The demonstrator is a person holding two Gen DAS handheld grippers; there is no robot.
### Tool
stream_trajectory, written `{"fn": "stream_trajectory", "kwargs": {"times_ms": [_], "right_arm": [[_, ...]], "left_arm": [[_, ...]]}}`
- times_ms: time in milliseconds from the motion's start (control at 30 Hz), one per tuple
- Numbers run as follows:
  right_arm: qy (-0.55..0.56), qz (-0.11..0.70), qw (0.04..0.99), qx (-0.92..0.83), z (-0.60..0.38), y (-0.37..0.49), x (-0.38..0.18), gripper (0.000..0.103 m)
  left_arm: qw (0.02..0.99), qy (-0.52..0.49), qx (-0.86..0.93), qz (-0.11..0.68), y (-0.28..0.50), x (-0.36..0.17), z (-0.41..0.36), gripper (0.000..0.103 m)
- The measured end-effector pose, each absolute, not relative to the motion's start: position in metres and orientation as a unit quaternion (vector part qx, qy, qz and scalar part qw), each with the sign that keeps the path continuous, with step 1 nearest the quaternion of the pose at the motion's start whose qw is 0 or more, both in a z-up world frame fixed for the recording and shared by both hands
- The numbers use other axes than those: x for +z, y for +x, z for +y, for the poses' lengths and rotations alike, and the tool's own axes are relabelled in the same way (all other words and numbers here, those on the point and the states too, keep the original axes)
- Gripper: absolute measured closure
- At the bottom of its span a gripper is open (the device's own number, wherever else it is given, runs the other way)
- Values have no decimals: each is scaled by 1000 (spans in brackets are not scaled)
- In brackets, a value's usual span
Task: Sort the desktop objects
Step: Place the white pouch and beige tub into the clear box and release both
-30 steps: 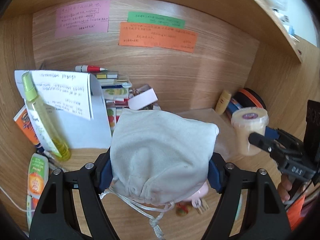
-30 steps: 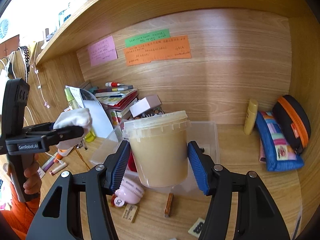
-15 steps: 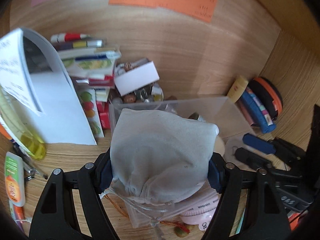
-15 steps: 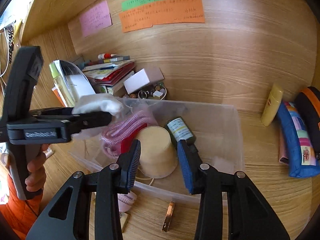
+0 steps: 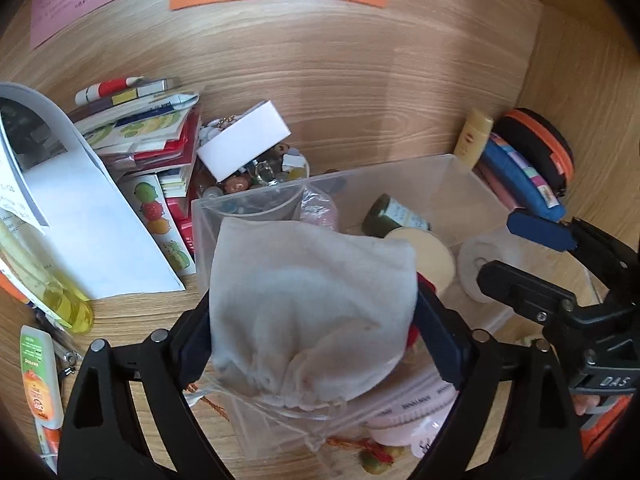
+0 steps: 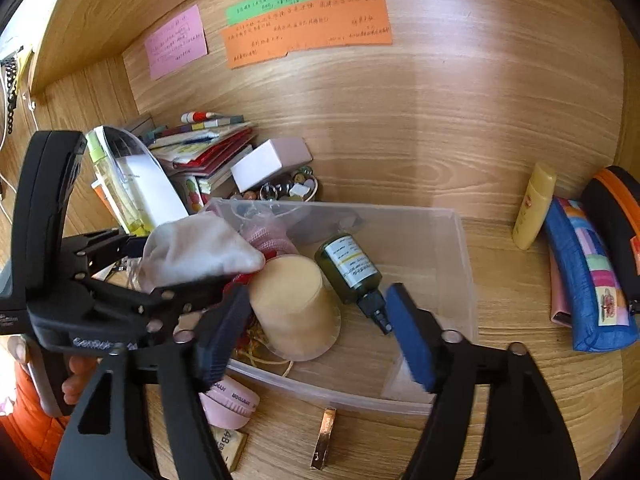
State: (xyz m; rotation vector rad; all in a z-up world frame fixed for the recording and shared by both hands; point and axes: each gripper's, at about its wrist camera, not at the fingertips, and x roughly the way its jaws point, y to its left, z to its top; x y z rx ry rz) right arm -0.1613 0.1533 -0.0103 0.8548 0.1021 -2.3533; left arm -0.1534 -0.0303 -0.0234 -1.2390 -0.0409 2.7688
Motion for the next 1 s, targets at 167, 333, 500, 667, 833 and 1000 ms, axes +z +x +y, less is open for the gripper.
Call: {"fn": "stream_trajectory", "kwargs": {"times_ms": [167,333,500,667,833,1000], "right_arm": [[313,32,304,-899,160,-160,-3,24],[300,29,299,-905,167,-154,9,22],[279,38,297,-913,175,-138,21,18],[274,49,288,-916,185,-124,20,16],[283,63,269,-918,196,-115,10,16],[304,66,250,-917,211,-111,-5,16]], "left_arm": [[62,-397,915,-40,-143,-8,-39,10],[41,-377,925,-36,-130,8,-43,8],[31,-367,929,-21,-107,15,-45,5],[30,-381,924,-12,-91,5,-43,5],[28,-397,917,-5,-78,-7,-36,5],[33,-405,914,-1,-67,-16,-26,5]]}}
